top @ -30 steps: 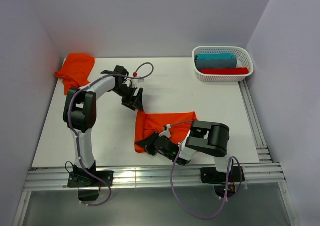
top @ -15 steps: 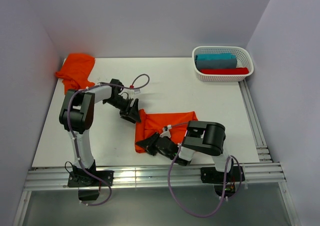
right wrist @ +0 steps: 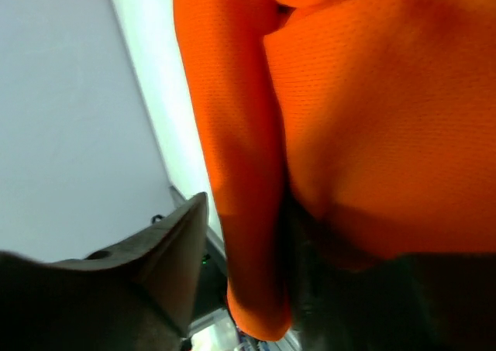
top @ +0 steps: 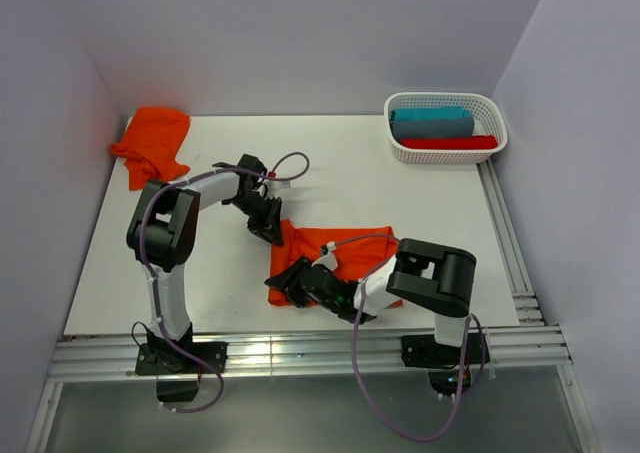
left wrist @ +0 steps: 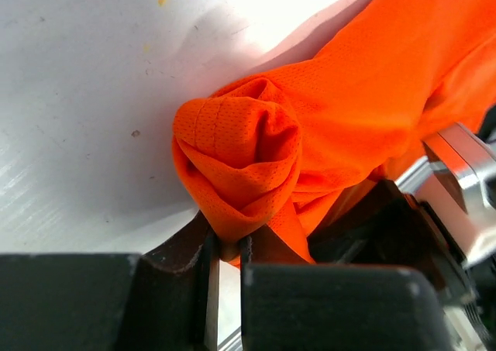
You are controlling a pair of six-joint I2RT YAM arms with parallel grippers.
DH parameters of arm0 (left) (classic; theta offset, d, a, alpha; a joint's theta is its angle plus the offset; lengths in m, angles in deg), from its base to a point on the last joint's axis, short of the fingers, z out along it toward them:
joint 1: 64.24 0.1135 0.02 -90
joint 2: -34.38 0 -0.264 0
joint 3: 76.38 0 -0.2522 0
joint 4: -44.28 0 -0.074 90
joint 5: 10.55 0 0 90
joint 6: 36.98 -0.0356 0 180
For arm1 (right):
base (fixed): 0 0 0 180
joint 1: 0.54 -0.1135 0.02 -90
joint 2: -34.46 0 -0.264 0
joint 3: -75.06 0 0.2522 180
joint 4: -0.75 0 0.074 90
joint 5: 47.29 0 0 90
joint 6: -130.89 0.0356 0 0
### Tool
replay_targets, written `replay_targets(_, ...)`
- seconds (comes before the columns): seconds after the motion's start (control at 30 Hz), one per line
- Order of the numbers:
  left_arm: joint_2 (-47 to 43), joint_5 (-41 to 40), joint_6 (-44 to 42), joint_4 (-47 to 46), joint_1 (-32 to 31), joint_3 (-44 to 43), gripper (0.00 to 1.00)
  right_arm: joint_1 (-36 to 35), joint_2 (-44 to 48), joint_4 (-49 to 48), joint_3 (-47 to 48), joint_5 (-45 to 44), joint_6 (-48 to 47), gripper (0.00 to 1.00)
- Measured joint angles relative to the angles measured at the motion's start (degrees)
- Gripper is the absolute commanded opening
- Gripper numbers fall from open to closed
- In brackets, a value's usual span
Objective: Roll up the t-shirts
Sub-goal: Roll the tshirt
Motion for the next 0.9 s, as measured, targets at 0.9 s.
replay_targets(0.9, -0.6, -12.1, 1.6, 4.2, -4.8, -4.0, 0.00, -5.6, 12.1, 45.1, 12.6, -7.3, -10.0, 0.73)
